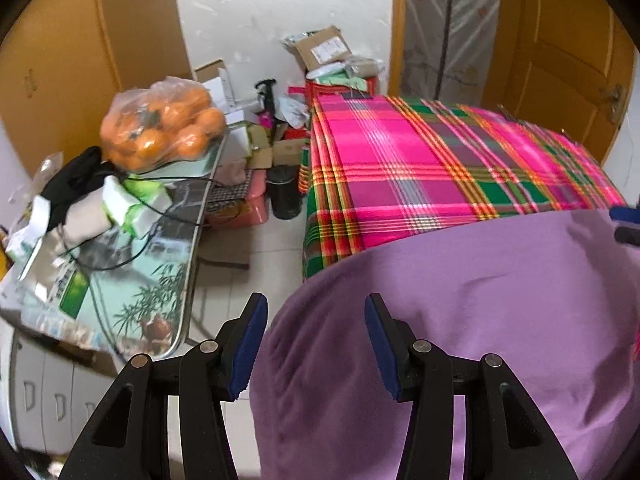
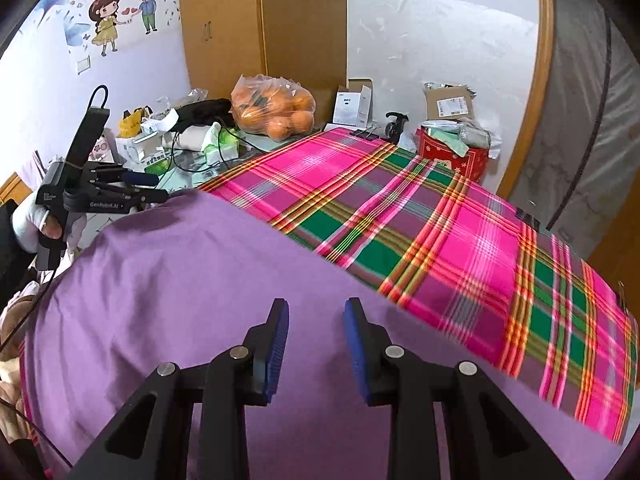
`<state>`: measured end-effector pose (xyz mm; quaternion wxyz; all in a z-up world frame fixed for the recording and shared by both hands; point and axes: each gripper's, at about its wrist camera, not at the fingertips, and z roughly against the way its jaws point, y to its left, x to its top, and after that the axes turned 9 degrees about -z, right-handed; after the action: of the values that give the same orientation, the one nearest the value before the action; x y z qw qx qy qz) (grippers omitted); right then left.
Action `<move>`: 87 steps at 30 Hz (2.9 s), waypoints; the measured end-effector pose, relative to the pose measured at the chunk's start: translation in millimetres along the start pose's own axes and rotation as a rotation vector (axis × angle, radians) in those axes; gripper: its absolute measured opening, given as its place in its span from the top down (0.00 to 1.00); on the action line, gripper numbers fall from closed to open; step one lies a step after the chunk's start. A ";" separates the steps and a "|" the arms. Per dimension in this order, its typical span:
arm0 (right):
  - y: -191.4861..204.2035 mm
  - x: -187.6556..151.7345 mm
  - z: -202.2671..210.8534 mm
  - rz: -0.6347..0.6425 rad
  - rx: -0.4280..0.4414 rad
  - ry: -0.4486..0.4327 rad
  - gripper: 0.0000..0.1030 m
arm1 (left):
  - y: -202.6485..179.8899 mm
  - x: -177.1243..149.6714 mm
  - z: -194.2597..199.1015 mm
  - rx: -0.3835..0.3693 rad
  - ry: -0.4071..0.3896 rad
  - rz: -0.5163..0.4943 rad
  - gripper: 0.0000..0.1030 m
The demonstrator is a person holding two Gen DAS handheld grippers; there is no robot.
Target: Fold clothes
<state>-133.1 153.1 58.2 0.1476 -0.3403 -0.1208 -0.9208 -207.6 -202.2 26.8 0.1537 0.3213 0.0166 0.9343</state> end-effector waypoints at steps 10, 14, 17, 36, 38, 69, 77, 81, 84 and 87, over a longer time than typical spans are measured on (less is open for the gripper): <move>-22.1 14.3 -52.0 0.012 0.052 0.070 0.71 | 11.4 7.1 -23.3 -0.091 -0.014 -0.019 0.57; -26.3 14.4 -66.3 0.019 0.067 0.093 0.71 | 9.7 9.6 -25.3 -0.134 -0.021 -0.032 0.74; -29.5 14.5 -77.1 0.025 0.078 0.110 0.70 | 8.7 10.4 -25.4 -0.146 -0.022 -0.044 0.75; -7.2 26.1 -42.7 0.116 0.085 0.050 0.97 | 4.5 9.4 3.4 -0.087 -0.074 -0.062 0.98; -1.7 27.3 -29.6 0.127 0.081 0.028 0.97 | 3.7 9.8 18.5 -0.081 -0.101 -0.058 0.98; 114.5 -161.7 130.8 0.121 0.216 0.001 0.98 | -74.4 -185.3 194.6 -0.097 -0.296 0.098 0.98; 106.9 -198.0 115.3 -0.004 0.214 0.081 0.97 | -76.6 -238.0 182.5 -0.129 -0.249 0.272 0.98; 92.7 -205.4 118.4 -0.107 0.197 0.093 0.78 | -72.8 -250.5 184.1 -0.150 -0.244 0.375 0.90; 76.5 -208.5 116.8 -0.245 0.222 0.107 0.73 | -63.9 -252.0 180.9 -0.187 -0.251 0.486 0.71; 63.5 -209.5 112.2 -0.385 0.257 0.126 0.70 | -53.9 -251.9 176.1 -0.250 -0.282 0.606 0.55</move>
<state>107.5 170.3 10.1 0.0188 -0.2315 -0.2901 -0.9284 101.9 -237.8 9.5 -0.0916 0.4160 -0.2151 0.8788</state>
